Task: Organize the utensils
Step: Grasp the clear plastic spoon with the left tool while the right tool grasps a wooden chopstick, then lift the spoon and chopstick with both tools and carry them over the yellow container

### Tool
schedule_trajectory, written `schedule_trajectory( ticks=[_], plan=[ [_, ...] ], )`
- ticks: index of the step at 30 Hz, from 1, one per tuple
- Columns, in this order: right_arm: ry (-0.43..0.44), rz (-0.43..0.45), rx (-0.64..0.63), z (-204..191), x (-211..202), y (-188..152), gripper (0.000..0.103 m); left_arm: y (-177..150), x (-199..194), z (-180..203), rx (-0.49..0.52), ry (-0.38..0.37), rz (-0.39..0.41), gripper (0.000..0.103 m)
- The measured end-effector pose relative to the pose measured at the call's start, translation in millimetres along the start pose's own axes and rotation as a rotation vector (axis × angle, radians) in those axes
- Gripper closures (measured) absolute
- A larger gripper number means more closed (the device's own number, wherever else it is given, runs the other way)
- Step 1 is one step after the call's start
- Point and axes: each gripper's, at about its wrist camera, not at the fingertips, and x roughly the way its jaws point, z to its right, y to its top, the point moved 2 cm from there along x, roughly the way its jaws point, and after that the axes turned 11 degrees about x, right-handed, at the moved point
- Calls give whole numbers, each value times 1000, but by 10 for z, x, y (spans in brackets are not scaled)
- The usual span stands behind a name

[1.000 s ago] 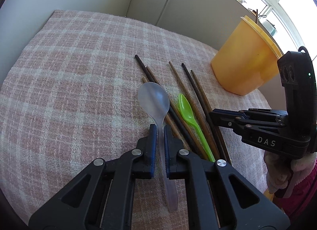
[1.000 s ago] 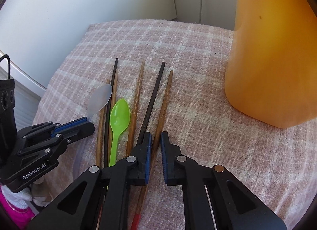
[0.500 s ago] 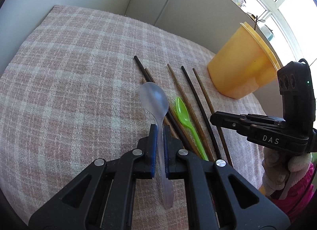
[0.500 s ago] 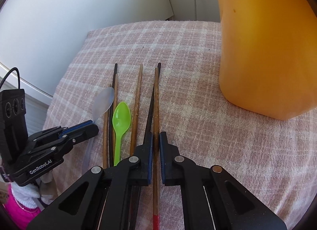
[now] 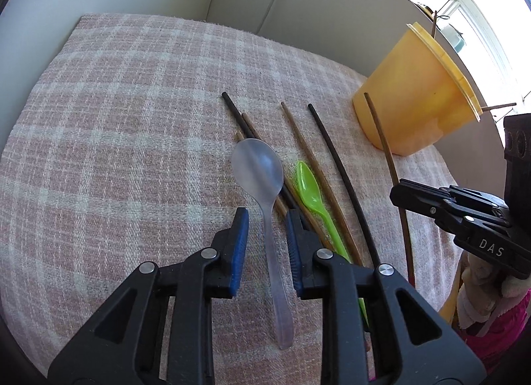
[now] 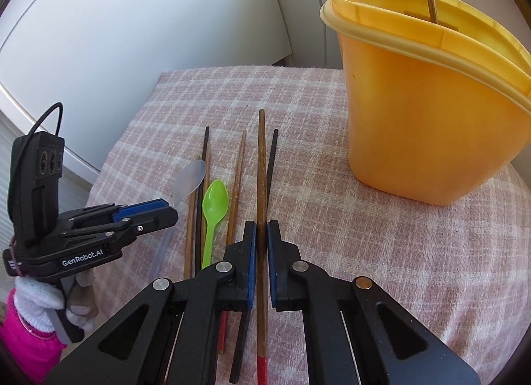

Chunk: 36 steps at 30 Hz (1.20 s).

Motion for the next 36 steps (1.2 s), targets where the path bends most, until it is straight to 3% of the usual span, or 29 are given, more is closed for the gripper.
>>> schedule_trajectory(
  ticks=[2, 4, 8, 12, 23, 30, 36],
  plan=[
    [2, -3, 2, 2, 11, -11, 98, 45, 59, 34, 34, 20, 13, 83],
    [3, -1, 5, 7, 4, -25, 98, 85, 93, 21, 51, 35, 18, 97],
    [12, 13, 11, 38, -65, -37, 98, 129, 53, -21, -2, 8, 47, 101],
    [12, 46, -1, 53, -206, -40, 98, 157, -165, -26, -23, -22, 110, 101],
    [57, 204, -6, 53, -752, -4, 98, 450, -839, 528, 78, -63, 317, 101],
    [44, 333, 19, 169, -1147, 47, 98, 635, -941, 901, 124, -93, 410, 101],
    [-1, 433, 27, 190, -1402, 102, 98, 787, -969, 1141, 169, -101, 443, 101]
  ],
)
